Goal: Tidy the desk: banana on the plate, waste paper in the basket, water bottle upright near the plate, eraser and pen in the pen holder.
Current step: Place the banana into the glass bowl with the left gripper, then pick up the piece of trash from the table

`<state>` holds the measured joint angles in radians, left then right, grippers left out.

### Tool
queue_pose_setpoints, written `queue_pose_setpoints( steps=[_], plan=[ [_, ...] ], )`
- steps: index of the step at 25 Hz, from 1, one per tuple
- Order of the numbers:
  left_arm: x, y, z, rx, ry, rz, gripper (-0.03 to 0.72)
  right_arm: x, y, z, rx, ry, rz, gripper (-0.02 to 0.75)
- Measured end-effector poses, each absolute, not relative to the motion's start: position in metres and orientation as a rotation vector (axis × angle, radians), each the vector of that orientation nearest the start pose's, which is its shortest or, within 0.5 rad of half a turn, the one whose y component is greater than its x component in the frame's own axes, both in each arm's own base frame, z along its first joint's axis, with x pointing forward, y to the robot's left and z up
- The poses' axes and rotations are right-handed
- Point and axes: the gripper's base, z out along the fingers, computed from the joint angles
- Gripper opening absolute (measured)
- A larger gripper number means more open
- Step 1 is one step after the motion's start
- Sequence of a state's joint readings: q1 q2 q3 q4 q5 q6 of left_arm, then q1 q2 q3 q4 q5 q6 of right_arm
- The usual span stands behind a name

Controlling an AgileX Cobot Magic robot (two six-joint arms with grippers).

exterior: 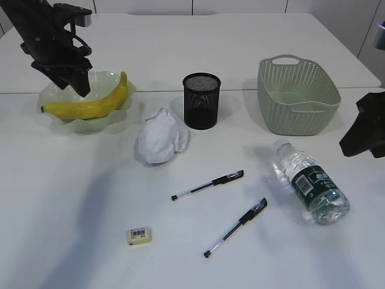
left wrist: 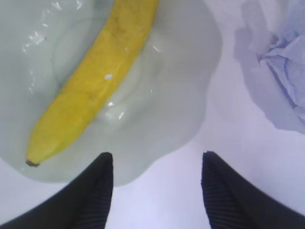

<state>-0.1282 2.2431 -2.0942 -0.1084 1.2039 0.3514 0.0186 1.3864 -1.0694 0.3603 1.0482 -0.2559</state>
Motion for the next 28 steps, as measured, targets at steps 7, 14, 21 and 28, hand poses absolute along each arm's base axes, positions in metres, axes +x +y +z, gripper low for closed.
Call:
queue_pose_setpoints(
  steps=[7,14,21,28],
  plan=[
    [0.477,-0.07,0.243,0.364,2.828,-0.131,0.423,0.261,0.033,0.289,-0.198,2.79,0.429,0.408],
    [0.471,-0.068,0.264,0.203,2.809,-0.148,0.423,0.257,0.033,0.289,-0.211,2.826,0.444,0.408],
    [0.447,-0.063,0.284,0.2,2.813,-0.11,0.423,0.253,0.034,0.288,-0.226,2.866,0.461,0.407],
    [0.414,-0.052,0.276,0.228,2.901,0.013,0.423,0.253,0.034,0.288,-0.227,2.869,0.462,0.408]
  ],
)
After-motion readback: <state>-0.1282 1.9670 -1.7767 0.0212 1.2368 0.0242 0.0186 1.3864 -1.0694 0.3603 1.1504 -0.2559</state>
